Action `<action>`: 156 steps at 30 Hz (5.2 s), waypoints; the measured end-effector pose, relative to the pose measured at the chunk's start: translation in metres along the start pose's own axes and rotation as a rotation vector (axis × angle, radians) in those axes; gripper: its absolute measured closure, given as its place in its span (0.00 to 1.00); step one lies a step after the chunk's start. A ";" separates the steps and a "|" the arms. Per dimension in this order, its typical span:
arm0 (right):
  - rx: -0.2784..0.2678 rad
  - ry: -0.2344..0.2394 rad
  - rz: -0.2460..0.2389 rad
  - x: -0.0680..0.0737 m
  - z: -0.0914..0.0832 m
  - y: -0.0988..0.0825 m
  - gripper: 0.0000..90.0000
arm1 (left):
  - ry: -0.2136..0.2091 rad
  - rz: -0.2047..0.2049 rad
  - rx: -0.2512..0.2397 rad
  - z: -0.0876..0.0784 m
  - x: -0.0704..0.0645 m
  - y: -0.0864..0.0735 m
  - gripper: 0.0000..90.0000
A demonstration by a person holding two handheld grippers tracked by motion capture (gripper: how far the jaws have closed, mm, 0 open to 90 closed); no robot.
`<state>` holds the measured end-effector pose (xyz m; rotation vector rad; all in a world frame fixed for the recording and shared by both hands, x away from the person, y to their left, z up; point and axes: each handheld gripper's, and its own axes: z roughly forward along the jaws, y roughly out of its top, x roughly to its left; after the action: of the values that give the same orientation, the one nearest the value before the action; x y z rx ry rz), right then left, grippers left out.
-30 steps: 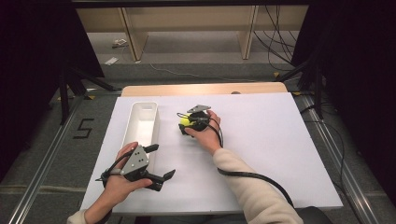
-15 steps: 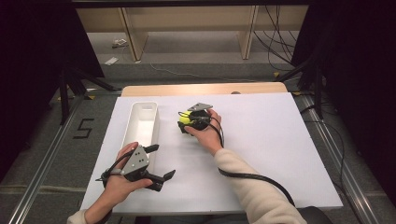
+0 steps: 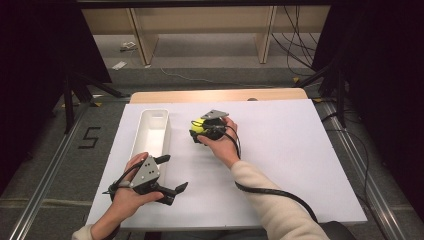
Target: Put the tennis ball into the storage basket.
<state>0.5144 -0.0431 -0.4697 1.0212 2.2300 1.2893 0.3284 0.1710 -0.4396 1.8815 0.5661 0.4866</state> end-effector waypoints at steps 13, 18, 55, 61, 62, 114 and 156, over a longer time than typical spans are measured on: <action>-0.027 0.006 0.005 0.000 -0.012 0.002 0.29 | -0.001 0.002 0.004 0.000 0.000 0.000 0.00; -0.035 0.009 0.005 0.000 -0.014 0.002 0.29 | -0.002 0.002 0.003 0.000 0.000 0.000 0.00; -0.057 0.036 -0.010 0.013 -0.024 0.006 0.29 | -0.003 0.006 0.003 0.000 0.000 0.000 0.00; -0.063 0.038 -0.016 0.015 -0.026 0.007 0.29 | -0.002 0.006 0.002 0.000 0.000 0.000 0.00; -0.062 0.039 -0.016 0.015 -0.026 0.008 0.29 | -0.001 0.009 0.002 0.000 0.000 0.000 0.00; -0.084 0.080 -0.027 0.031 -0.036 0.019 0.29 | -0.001 0.014 0.001 0.000 0.000 0.001 0.00; -0.098 0.117 -0.035 0.045 -0.040 0.027 0.29 | -0.002 0.010 0.000 0.000 0.000 0.001 0.00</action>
<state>0.4704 -0.0251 -0.4238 0.8886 2.2340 1.4624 0.3280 0.1708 -0.4388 1.8848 0.5558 0.4912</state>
